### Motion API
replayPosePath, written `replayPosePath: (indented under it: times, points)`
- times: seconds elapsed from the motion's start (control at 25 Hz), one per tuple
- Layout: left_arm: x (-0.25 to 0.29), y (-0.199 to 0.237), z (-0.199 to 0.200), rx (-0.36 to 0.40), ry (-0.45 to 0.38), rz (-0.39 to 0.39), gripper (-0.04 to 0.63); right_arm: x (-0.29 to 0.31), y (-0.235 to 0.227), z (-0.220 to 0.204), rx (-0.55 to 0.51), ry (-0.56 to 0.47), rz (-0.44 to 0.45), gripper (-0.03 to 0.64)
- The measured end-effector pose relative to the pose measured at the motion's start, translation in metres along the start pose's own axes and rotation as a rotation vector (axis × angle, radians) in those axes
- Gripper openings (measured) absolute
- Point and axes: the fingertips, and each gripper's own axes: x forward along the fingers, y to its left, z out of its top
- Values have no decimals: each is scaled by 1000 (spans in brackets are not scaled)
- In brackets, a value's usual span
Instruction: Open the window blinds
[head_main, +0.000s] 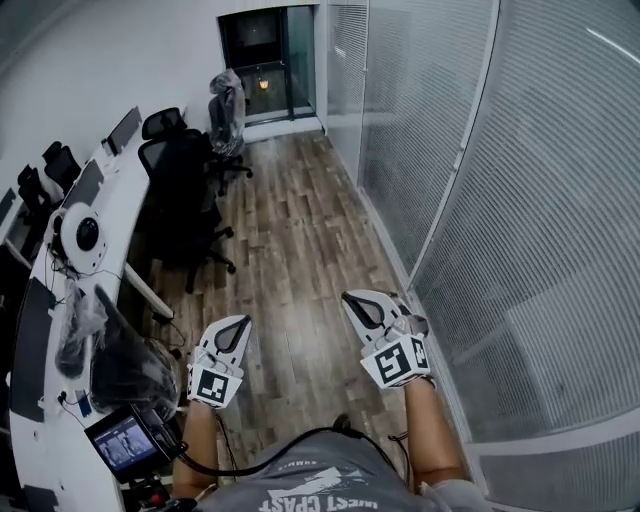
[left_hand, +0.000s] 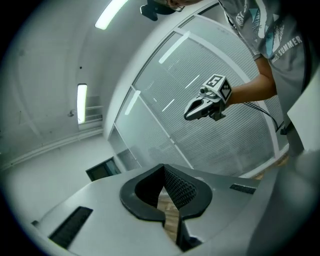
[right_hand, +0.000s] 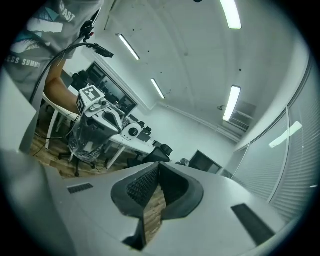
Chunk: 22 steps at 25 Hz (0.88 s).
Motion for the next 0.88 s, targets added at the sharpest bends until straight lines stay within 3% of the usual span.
replayPosePath:
  times: [0.12,0.32,0.48,0.64,0.88]
  points:
    - [56,13,0,21,-19,22,3,26,-43,-43,8,-14,0,3]
    - [144,13,-17,20,43,-36,3,51,-101,-113,63,6,-21,3]
    - [212,29,-22,6,-23,-74,3,74,-137,-162,78,72,-38,3]
    - [282,44,-44,19,-15,-141,3,99,-174,-207,93,140,-79,3]
    - [391,110,-74,8,-105,-192,3,161,-253,-262,94,261,-185,4]
